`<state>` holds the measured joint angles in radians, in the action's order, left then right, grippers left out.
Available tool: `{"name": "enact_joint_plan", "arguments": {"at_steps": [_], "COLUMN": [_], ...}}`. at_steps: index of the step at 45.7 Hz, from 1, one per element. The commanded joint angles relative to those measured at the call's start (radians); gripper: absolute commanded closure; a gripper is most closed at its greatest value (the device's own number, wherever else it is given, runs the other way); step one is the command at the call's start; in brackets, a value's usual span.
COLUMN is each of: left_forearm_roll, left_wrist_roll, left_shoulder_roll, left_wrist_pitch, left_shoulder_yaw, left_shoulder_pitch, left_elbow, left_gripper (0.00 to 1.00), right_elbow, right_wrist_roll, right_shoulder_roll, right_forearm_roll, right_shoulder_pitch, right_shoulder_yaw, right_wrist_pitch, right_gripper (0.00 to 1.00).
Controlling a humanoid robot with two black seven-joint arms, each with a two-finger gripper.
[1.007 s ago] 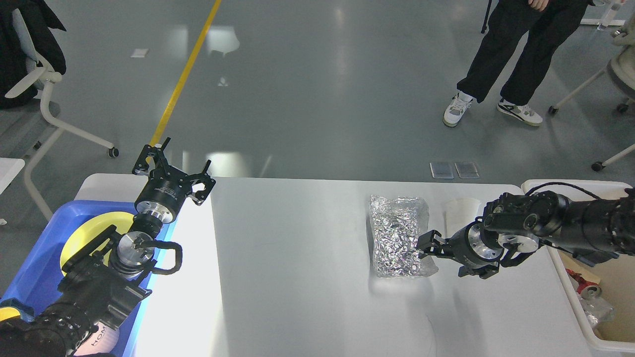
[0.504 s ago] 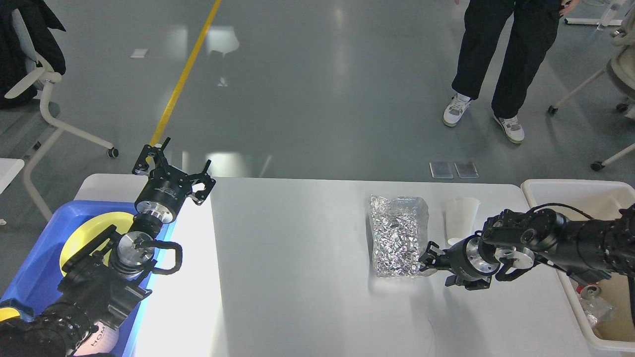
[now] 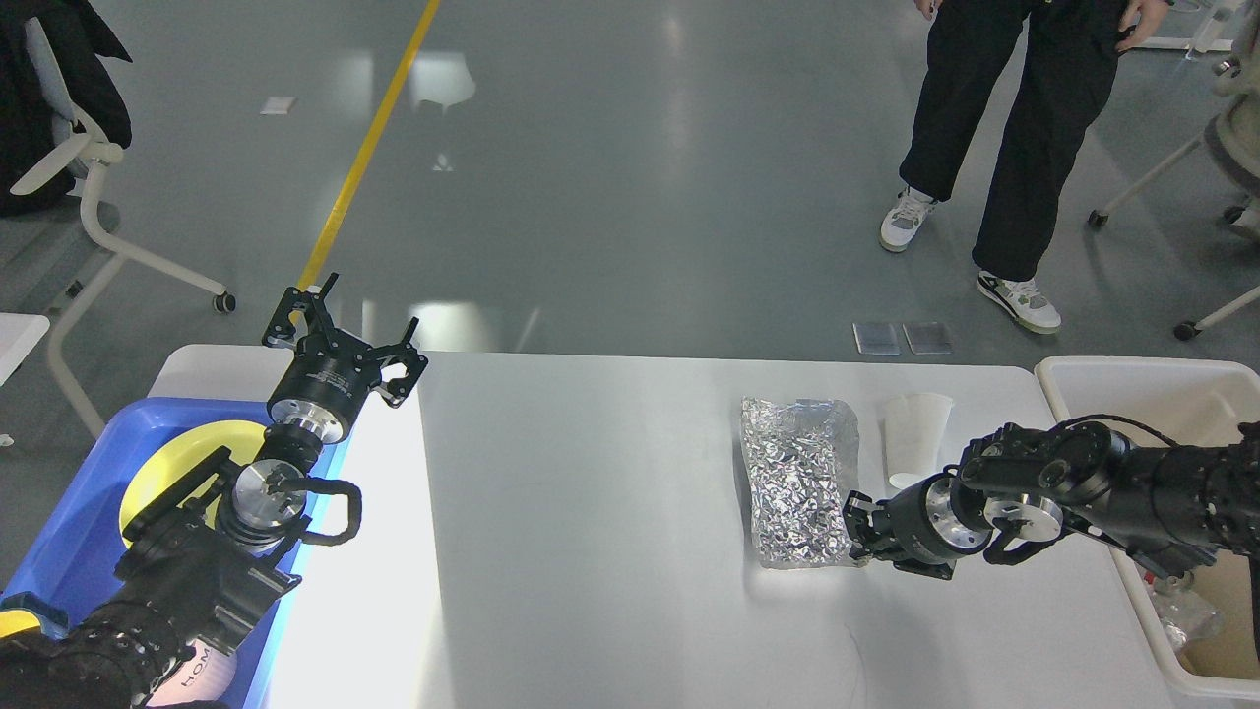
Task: Tidy desktop
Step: 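Grasp the foil packet in its clear bag with the right gripper, then carry the foil packet into the white bin and release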
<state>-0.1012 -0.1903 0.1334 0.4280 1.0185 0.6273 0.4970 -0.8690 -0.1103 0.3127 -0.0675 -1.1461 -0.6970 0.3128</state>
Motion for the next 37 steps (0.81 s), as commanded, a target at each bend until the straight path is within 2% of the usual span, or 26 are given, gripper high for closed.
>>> {"name": "enact_joint_plan", "arguments": {"at_steps": [1, 9, 14, 19, 24, 31, 37], "left_forearm_roll": [0.0, 0.0, 0.0, 0.0, 0.0, 0.0, 0.0], "left_wrist_roll": [0.0, 0.0, 0.0, 0.0, 0.0, 0.0, 0.0], "left_shoulder_roll": [0.0, 0.0, 0.0, 0.0, 0.0, 0.0, 0.0], "left_wrist_pitch": [0.0, 0.0, 0.0, 0.002, 0.002, 0.002, 0.002], "left_shoulder_yaw": [0.0, 0.0, 0.0, 0.0, 0.0, 0.0, 0.0], "left_shoulder_pitch": [0.0, 0.0, 0.0, 0.0, 0.0, 0.0, 0.0], "left_elbow": [0.0, 0.0, 0.0, 0.0, 0.0, 0.0, 0.0], "left_gripper": [0.02, 0.02, 0.02, 0.02, 0.02, 0.02, 0.02], "right_elbow": [-0.015, -0.103, -0.202, -0.356, -0.511, -0.671, -0.716], "right_wrist_roll": [0.0, 0.001, 0.001, 0.001, -0.005, -0.014, -0.04], "right_shoulder_roll": [0.028, 0.117, 0.219, 0.327, 0.399, 0.421, 0.413], "right_forearm_roll": [0.0, -0.003, -0.011, -0.018, -0.052, -0.14, -0.144], "right_shoulder_pitch": [-0.018, -0.11, -0.233, -0.432, -0.659, -0.941, -1.052], "right_shoulder_yaw": [-0.001, -0.019, -0.061, -0.148, -0.231, -0.335, -0.352], "right_wrist_pitch": [0.009, 0.045, 0.115, 0.202, 0.245, 0.269, 0.281], "right_gripper": [1.0, 1.0, 1.0, 1.0, 1.0, 1.0, 1.0]}}
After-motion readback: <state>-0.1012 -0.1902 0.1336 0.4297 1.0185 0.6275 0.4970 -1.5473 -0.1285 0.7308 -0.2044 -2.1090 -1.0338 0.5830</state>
